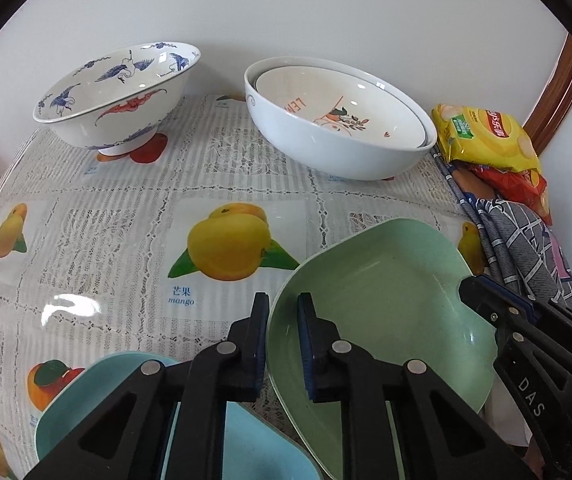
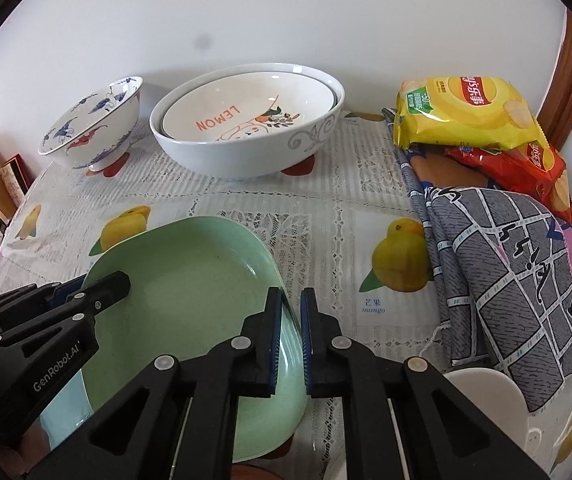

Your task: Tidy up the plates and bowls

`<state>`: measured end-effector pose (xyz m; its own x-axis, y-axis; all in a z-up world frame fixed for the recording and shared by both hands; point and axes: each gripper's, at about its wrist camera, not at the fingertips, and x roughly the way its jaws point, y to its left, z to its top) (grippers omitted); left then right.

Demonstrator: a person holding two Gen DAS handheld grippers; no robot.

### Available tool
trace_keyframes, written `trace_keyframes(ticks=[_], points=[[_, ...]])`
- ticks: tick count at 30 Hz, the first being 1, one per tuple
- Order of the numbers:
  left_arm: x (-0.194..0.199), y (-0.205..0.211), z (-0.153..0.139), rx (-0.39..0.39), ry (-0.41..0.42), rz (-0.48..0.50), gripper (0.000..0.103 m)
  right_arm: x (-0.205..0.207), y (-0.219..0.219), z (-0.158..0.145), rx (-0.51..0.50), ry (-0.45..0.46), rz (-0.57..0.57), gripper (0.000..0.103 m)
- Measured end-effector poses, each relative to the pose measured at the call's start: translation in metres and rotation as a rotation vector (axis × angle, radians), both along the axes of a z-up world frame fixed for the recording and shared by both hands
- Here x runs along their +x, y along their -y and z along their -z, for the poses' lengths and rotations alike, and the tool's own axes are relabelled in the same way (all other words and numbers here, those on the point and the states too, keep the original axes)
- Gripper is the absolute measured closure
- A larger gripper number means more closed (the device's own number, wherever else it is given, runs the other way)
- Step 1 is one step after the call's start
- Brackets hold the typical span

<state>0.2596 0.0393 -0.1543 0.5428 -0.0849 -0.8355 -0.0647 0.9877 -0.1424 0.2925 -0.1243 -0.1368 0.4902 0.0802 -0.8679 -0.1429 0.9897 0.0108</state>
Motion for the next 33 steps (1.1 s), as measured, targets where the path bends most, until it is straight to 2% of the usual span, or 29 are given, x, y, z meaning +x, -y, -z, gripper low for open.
trace_keyframes(ticks=[10, 21, 33], points=[[-0.028, -0.009, -0.037, -0.005, 0.065, -0.012, 0.089, -0.020, -0.010, -0.040, 0.030, 0.060, -0.007, 0.094], [-0.080, -0.006, -0.072, 0.005, 0.112, -0.004, 0.089, -0.073, -0.011, -0.079, 0.045, 0.102, 0.018, 0.094], [-0.139, -0.006, -0.089, 0.006, 0.133, -0.002, 0.089, -0.134, -0.011, -0.100, 0.068, 0.119, 0.032, 0.094]])
